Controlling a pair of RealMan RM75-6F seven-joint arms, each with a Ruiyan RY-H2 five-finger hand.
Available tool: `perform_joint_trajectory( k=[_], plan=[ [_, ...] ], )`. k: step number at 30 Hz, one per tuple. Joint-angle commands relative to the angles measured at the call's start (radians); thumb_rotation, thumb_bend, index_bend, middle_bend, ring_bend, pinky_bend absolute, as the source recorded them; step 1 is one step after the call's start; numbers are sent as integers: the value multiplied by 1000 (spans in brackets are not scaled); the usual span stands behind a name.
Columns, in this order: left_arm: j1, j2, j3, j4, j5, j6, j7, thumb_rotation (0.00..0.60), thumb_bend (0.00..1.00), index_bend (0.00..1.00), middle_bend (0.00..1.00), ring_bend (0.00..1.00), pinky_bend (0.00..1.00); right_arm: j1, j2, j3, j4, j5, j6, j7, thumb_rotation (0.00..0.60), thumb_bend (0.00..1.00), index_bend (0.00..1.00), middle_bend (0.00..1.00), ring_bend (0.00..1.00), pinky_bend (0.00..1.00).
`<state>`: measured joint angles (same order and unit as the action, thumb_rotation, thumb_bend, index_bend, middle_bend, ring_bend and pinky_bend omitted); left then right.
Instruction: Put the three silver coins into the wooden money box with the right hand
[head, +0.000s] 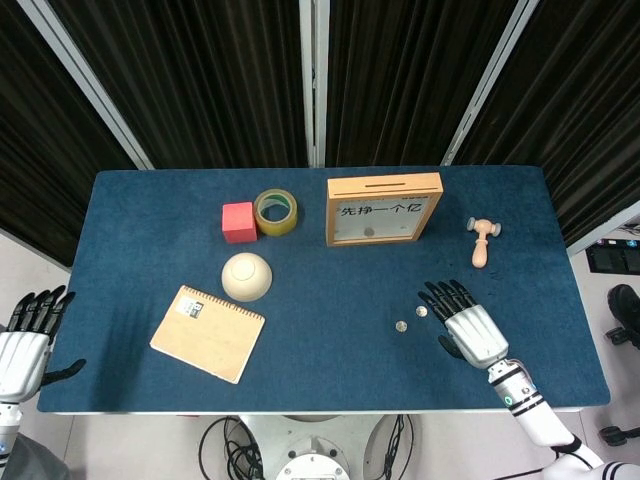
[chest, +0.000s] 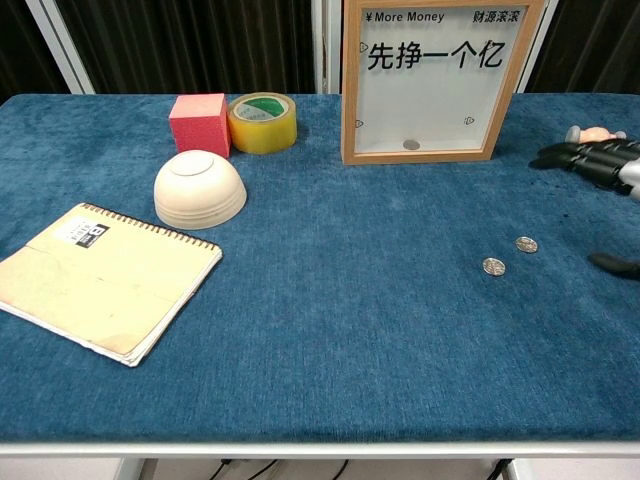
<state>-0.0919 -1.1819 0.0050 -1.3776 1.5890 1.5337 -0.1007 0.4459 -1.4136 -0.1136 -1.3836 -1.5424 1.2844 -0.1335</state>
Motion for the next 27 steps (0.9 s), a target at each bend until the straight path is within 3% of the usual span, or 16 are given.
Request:
perform_joint_trajectory(
  k=[1, 6, 12, 27],
  plan=[
    [1, 0, 0, 2, -1, -1, -2, 600, 0, 7, 0, 0, 0, 12, -27, 23, -17, 16, -43, -35, 600, 295, 165, 0, 0, 0],
    [1, -1, 1, 7, -3, -4, -8, 600, 0, 7, 0, 0, 0, 31, -53, 48, -12, 24, -88, -55, 600, 321, 302, 0, 0, 0],
    [3, -7, -1, 19, -8, -5, -20, 600, 0, 7, 0, 0, 0, 43, -87, 73, 8, 29, -119, -72, 600, 327, 381, 0, 0, 0],
    [1, -19, 1, 40, -17, -24, -32, 600, 0, 7, 0, 0, 0, 29, -130, 77, 65, 35, -152, -71, 600, 327, 394, 0, 0, 0]
  ],
)
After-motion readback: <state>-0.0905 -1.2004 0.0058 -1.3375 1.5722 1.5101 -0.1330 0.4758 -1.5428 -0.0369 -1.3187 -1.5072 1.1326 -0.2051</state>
